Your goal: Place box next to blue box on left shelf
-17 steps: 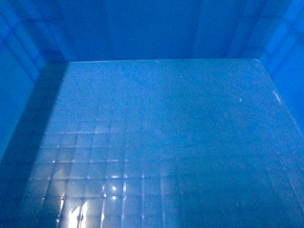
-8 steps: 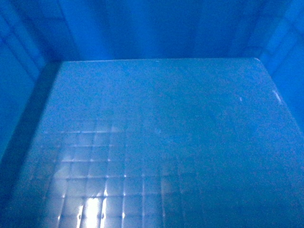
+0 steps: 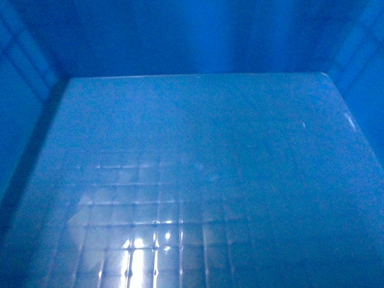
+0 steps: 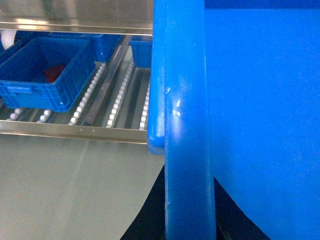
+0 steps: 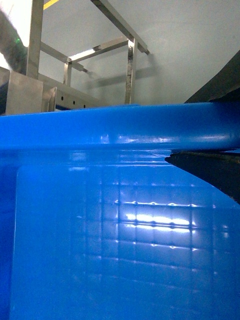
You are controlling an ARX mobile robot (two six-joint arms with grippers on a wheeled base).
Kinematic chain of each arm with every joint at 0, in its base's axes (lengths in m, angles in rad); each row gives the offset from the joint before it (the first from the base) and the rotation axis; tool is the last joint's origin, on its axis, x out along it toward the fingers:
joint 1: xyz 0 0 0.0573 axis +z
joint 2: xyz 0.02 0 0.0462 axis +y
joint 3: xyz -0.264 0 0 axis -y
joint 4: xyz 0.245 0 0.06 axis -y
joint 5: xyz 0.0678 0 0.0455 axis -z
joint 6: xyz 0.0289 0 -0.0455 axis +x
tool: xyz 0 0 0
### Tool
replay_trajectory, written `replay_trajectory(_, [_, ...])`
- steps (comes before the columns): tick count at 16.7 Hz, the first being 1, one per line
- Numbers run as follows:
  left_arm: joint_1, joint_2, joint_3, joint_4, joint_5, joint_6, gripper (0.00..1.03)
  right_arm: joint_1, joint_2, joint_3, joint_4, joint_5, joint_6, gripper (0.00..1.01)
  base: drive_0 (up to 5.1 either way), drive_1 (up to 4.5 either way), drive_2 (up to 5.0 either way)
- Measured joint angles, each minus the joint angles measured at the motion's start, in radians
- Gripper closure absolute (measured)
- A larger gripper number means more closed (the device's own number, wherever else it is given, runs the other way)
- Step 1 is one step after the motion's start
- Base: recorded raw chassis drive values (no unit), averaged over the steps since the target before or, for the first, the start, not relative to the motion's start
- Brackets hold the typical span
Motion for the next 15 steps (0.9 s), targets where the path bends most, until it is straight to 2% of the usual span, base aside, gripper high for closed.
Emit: replay_trajectory(15, [0.0,-0.001,0.0,-0.002,0.0,0.0,0.96,0.0,0.0,0.0,-0.001,0.0,0.0,0.91,-5.0,2.4,2.4])
